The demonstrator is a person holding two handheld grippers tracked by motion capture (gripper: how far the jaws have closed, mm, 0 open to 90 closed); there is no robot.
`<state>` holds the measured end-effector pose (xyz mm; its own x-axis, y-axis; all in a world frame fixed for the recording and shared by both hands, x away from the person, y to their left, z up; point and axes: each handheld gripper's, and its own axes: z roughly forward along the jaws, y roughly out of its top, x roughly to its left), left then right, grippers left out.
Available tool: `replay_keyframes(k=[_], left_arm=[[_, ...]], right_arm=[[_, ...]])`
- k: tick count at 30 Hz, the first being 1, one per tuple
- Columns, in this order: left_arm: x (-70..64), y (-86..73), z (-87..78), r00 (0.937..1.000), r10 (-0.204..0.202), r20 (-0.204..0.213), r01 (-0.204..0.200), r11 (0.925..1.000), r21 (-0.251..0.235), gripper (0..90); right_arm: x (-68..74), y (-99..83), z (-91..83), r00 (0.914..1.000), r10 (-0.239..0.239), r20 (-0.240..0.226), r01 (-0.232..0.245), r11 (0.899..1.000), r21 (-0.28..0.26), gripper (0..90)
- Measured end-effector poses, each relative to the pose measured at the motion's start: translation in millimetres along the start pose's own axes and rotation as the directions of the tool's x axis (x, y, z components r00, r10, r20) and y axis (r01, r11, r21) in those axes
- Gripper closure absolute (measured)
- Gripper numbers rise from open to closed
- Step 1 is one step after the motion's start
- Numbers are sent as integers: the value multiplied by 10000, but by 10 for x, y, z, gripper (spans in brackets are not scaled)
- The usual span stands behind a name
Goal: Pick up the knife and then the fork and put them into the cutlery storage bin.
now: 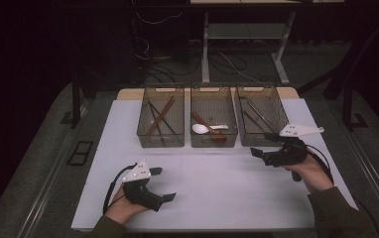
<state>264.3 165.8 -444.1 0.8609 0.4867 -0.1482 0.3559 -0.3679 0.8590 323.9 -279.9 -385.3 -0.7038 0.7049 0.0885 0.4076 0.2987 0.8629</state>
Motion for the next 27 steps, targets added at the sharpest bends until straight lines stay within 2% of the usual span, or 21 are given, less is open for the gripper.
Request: replay_keyframes(k=[7, 15, 22, 27], left_arm=[[-6, 2, 4, 10000, -22, -45, 21, 10000, -13, 0], [-17, 7, 2, 10000, 11, -35, -11, 10000, 1, 0], [-19, 8, -1, 10000, 30, -27, -30, 10000, -4, 0], [-22, 6, -6, 10000, 35, -67, -35, 10000, 9, 0]], right_arm=[[122, -217, -22, 9997, 75, -231, -78, 9999, -142, 181], [211, -478, -54, 9998, 123, -179, -127, 9997, -226, 181], [279, -675, -123, 9996, 25, -290, -24, 10000, 21, 175], [268, -769, -217, 9994, 64, -328, -61, 10000, 75, 174]])
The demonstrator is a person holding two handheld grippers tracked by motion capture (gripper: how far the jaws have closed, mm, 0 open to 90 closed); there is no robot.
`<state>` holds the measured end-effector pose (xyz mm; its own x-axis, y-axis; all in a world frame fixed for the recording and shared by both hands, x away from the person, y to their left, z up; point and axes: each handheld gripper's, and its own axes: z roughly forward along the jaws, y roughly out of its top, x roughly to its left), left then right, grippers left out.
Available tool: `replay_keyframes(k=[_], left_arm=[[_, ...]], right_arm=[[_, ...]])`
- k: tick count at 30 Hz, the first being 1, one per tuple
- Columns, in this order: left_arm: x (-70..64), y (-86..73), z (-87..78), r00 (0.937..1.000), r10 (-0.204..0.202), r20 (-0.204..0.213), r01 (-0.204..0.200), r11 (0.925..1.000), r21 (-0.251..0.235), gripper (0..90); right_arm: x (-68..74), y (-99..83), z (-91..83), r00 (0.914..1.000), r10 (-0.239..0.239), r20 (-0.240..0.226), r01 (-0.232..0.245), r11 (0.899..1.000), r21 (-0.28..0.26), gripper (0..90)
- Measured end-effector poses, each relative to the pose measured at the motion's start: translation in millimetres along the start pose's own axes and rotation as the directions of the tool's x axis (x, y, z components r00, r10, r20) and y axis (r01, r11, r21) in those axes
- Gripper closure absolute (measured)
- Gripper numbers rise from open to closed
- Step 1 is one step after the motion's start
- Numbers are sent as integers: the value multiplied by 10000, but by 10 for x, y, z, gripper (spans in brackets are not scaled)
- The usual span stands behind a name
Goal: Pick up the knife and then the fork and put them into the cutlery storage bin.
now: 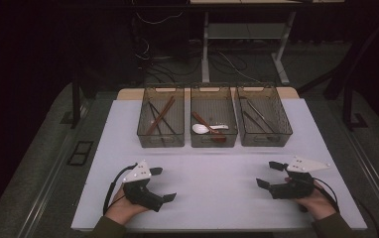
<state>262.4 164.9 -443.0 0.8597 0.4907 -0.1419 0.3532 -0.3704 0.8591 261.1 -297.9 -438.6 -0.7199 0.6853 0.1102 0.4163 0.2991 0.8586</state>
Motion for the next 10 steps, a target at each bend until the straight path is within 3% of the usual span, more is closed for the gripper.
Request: replay_keyframes(k=[10], left_arm=[[-7, -2, 6, 10000, -2, -30, 2, 10000, 13, 0]], right_arm=[[-19, -69, -42, 10000, 28, 21, -28, 9999, 126, 174]])
